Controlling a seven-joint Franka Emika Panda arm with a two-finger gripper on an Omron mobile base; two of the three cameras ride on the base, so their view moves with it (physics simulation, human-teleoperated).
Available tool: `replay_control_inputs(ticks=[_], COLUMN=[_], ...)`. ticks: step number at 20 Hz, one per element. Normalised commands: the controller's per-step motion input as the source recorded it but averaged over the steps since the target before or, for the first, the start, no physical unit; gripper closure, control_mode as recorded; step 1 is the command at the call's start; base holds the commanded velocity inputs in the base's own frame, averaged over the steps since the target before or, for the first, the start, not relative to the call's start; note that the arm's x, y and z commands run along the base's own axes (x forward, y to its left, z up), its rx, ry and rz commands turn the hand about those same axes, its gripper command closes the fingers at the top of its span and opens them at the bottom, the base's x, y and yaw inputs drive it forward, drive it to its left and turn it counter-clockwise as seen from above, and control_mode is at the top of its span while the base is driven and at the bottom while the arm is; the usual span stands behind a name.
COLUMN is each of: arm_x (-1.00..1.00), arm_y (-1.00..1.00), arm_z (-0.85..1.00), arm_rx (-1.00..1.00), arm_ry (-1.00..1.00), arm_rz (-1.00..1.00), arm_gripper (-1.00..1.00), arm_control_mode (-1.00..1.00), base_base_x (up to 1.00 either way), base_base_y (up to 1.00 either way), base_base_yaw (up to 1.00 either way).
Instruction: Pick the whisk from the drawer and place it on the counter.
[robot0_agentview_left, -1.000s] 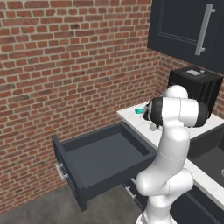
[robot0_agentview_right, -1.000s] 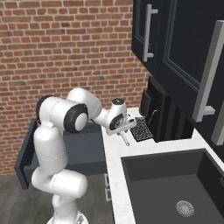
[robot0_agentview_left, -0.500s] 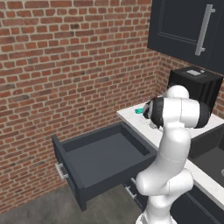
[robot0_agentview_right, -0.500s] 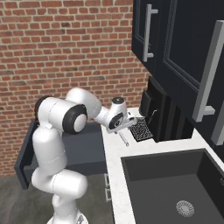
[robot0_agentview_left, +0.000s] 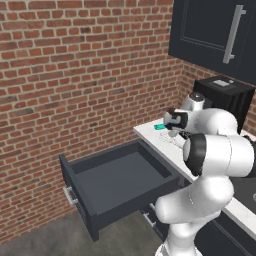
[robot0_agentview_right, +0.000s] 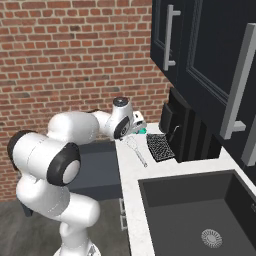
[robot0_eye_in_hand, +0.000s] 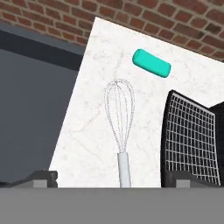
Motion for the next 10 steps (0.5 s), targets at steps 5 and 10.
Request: replay_control_inputs(ticks=[5, 10], arm_x=[-0.57, -0.45], arm_y=[0.80, 0.58], arm_z=[0.53, 0.43], arm_rx=[0.00, 0.00], arm_ry=[-0.03, -0.11], arm_rz=[0.00, 0.00], arm_gripper=[-1.00, -1.00], arm_control_mode=[-1.00, -1.00], base_base_x=[0.00, 0.00], base_base_y=[0.00, 0.00], base_base_yaw=[0.00, 0.00])
